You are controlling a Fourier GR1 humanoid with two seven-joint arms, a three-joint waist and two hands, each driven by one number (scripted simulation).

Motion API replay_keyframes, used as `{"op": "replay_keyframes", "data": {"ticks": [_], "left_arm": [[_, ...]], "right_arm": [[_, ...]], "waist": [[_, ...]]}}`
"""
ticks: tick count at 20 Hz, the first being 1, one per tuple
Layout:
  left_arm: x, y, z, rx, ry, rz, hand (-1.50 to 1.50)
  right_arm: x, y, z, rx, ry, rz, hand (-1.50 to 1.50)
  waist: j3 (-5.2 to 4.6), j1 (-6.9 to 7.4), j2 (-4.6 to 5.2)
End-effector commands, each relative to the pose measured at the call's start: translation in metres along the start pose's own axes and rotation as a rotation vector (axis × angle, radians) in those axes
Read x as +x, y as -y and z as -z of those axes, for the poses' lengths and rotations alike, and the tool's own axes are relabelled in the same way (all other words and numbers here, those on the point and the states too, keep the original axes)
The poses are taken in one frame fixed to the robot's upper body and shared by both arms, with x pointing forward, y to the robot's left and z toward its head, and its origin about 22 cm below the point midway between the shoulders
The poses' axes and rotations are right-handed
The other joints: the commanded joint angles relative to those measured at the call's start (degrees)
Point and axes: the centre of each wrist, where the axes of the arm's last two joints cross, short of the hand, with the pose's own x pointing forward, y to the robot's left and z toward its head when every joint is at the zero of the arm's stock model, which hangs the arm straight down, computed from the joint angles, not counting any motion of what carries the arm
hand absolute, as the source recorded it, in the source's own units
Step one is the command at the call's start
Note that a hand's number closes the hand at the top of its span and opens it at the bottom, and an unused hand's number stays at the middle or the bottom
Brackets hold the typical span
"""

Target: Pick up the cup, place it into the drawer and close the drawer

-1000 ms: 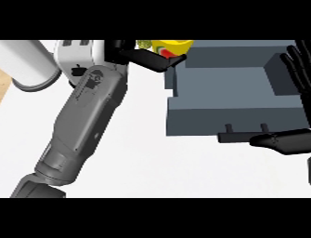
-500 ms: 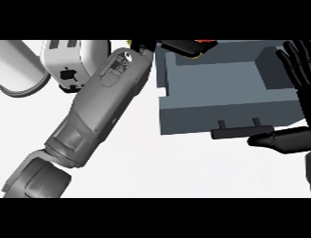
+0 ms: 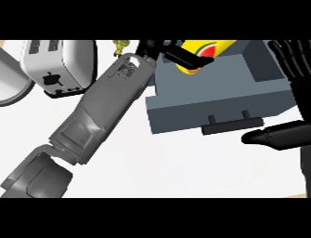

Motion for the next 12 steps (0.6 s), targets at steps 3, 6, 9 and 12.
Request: {"op": "replay_keyframes", "data": {"ticks": [3, 6, 9, 12], "left_arm": [[-0.025, 0.002, -0.010, -0.054, -0.043, 0.058, -1.50], [-0.031, 0.002, -0.014, -0.018, -0.016, -0.057, -1.50], [-0.024, 0.003, -0.013, 0.003, 0.020, -0.128, -1.50], [-0.022, 0.003, -0.014, -0.009, 0.082, -0.224, -1.50]], "right_arm": [[0.000, -0.003, 0.008, 0.047, 0.031, 0.028, -1.50], [-0.001, -0.012, 0.007, 0.093, 0.037, 0.048, -1.50], [0.000, -0.029, 0.018, 0.196, 0.050, 0.132, -1.50], [0.003, -0.036, 0.022, 0.355, 0.075, 0.173, 1.50]], "waist": [[0.03, -2.93, 0.93], [-0.05, -3.88, 1.13], [-0.11, -4.20, 1.34], [-0.14, -4.23, 1.48]]}}
